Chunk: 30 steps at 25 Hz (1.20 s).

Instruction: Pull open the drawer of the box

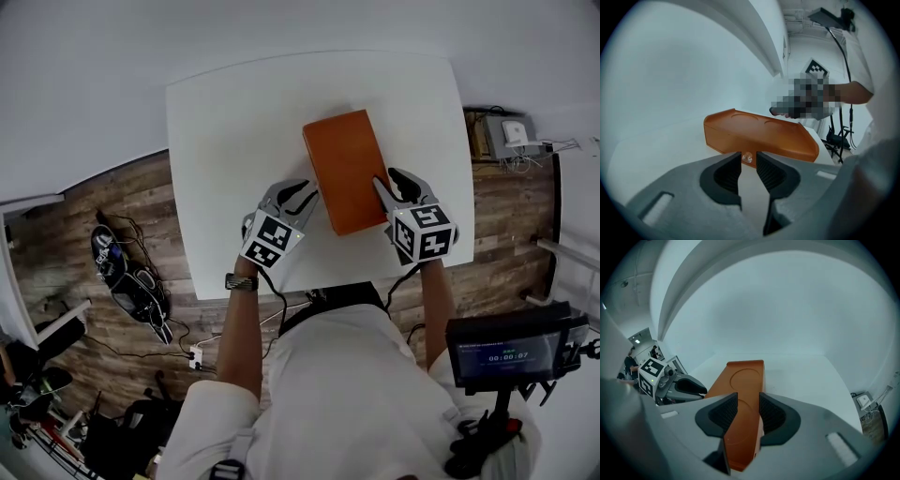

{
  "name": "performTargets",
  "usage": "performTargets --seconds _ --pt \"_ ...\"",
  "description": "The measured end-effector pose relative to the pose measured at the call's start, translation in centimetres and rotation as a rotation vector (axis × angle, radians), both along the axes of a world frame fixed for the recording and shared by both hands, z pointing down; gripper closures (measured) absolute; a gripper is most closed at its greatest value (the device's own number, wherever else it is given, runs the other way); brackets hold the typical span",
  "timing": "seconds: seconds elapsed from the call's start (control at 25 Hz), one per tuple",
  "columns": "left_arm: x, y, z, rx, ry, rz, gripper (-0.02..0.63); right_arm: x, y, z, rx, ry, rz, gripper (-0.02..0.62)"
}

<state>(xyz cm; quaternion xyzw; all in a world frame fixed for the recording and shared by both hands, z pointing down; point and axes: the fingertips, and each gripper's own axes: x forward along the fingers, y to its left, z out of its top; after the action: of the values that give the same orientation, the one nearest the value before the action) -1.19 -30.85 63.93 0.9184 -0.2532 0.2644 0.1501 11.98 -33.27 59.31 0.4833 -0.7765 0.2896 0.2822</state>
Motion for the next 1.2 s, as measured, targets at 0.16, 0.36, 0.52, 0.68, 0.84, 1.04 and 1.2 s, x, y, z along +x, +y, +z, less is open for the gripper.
performTargets --seconds 0.16,0.36,0.52,0.68,0.84,1.04,1.2 --pt "0.4 0.1 0.5 -0.011 -0.009 0.033 0.509 0.2 0.0 0.2 -0.017 -0.009 0.003 0.448" --pt "0.4 0.4 0.8 -0.030 -0.016 0.070 0.509 0.4 0.5 0.7 -0.052 -0.026 0.018 0.446" --pt "1.0 0.6 0.7 -0.029 -0.005 0.099 0.509 0.6 1.0 1.1 -0.071 -0.026 0.021 0.446" --pt "0.9 0.7 0.7 -0.034 -0.009 0.103 0.510 0.6 1.4 1.2 -0.078 -0.037 0.032 0.445" --pt "1.1 0.8 0.9 -0.041 0.002 0.113 0.511 0.6 1.6 1.3 -0.078 -0.039 0.042 0.445" --pt "1.6 0.8 0.9 -0.031 0.003 0.120 0.523 0.7 1.7 1.3 -0.076 -0.044 0.046 0.445" --pt "1.5 0.9 0.9 -0.026 0.000 0.128 0.528 0.5 1.7 1.2 -0.074 -0.050 0.046 0.445"
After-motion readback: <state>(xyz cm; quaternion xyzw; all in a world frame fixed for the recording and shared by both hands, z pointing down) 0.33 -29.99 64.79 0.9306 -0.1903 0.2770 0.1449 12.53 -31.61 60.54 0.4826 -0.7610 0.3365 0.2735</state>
